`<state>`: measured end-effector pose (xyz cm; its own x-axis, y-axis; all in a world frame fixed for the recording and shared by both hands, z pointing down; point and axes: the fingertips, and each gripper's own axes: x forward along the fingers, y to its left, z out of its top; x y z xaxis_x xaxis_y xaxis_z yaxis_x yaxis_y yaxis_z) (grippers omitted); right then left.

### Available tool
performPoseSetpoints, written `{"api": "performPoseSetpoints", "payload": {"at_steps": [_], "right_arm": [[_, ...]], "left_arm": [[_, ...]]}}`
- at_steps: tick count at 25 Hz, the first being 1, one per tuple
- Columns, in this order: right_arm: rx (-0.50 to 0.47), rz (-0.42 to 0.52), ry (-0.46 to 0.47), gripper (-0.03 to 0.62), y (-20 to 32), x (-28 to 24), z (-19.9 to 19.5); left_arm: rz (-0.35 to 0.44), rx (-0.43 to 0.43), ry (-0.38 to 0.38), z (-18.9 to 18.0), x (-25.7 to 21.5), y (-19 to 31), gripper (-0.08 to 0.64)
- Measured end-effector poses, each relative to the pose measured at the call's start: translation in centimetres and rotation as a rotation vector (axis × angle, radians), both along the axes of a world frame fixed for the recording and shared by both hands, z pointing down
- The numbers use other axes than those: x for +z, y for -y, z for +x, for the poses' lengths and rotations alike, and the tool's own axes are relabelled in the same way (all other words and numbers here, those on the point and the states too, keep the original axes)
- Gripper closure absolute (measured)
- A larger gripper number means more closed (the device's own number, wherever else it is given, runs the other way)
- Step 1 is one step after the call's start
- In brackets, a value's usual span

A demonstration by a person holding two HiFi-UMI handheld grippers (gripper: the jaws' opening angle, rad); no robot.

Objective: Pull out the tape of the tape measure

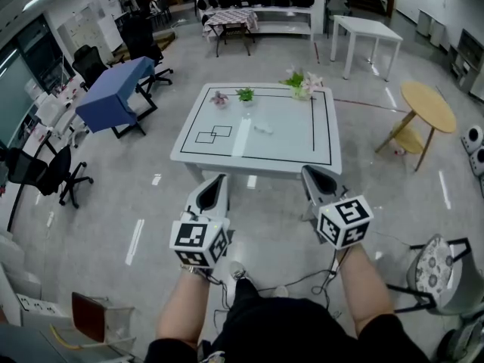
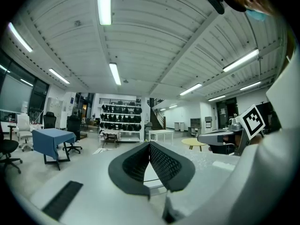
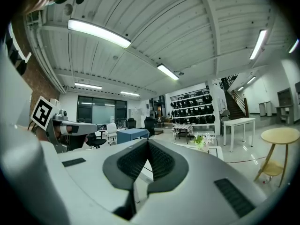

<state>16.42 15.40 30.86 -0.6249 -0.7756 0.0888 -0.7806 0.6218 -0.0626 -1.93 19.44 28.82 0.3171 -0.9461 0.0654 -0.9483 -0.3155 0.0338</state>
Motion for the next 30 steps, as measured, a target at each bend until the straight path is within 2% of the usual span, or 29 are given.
{"api": "performPoseSetpoints", "payload": {"at_steps": [13, 21, 30], "right_arm": [[0.000, 0.011, 0.020, 0.591, 1.2, -0.4, 1.1], [-0.012, 0.016, 0.015, 0.542, 3.3, 0.1, 0.4], [0.005, 0.032, -0.014, 0.454, 8.2, 0.5, -2.3]], "left_arm": [[-0.002, -0.007, 0.000, 0.6, -0.3, 1.3, 0.555], [0.002, -0.010, 0.008, -0.2, 0.2, 3.6, 0.554], [-0.003, 0.037, 0.024, -2.2, 1.6, 9.4, 0.397]]}}
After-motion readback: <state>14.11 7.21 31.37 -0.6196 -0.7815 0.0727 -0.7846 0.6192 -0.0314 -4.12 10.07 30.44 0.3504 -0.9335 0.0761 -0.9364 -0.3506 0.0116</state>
